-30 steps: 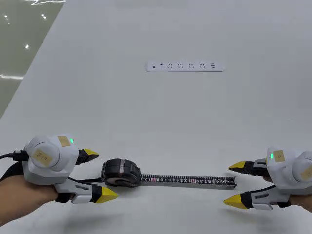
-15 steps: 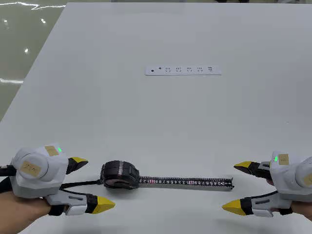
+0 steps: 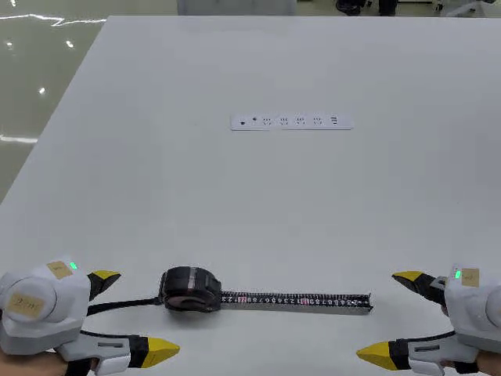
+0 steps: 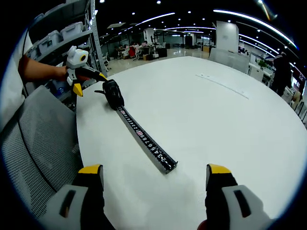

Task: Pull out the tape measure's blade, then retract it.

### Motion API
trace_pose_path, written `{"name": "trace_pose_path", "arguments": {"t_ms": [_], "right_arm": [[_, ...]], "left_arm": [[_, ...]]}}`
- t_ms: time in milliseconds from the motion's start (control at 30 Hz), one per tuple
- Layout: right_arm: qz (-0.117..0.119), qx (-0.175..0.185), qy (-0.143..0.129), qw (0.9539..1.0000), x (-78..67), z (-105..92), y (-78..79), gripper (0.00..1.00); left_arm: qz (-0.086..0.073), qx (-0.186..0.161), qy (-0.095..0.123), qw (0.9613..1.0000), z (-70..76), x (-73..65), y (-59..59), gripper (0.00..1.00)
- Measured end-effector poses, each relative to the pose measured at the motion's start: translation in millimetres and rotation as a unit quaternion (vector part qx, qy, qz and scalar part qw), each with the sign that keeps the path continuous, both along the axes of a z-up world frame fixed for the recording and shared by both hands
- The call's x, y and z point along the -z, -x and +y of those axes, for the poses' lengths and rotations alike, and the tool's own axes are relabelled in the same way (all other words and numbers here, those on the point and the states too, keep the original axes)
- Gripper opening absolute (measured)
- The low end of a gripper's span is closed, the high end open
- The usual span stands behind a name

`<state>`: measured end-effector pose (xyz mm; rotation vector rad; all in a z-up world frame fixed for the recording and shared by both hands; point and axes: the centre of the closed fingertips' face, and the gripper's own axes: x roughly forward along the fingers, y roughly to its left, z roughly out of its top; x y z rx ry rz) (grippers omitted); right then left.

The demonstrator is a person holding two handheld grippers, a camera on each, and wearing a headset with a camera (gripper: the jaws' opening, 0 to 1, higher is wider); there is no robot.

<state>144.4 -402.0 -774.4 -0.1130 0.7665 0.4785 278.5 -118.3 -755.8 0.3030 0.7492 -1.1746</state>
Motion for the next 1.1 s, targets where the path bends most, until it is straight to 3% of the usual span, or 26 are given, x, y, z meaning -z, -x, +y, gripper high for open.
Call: {"name": "trace_pose_path", "arguments": {"t_ms": [200, 267, 467, 800, 1100], "right_arm": [[-0.004, 0.019, -0.008, 0.9998, -8.5, 0.6, 5.1, 0.92], [-0.009, 0.033, -0.028, 0.9990, -14.4, 2.1, 4.3, 0.93], [-0.019, 0.038, -0.015, 0.9990, -18.4, -1.1, 7.6, 0.94], [-0.039, 0.058, -0.018, 0.9974, -24.3, -6.4, 10.7, 0.94], [-0.033, 0.061, -0.023, 0.9973, -18.7, -7.7, 14.7, 0.94]], "left_arm": [[-0.002, -0.023, 0.013, 0.9997, 6.8, -4.7, 6.0, 0.97], [-0.006, -0.032, 0.016, 0.9993, 9.9, -7.3, 6.3, 0.98], [-0.014, -0.048, 0.022, 0.9985, 16.5, -9.4, 10.0, 0.99], [-0.015, -0.064, 0.045, 0.9968, 16.9, -12.6, 15.7, 0.99], [-0.009, -0.077, 0.045, 0.9960, 17.8, -9.5, 16.4, 0.99]]}}
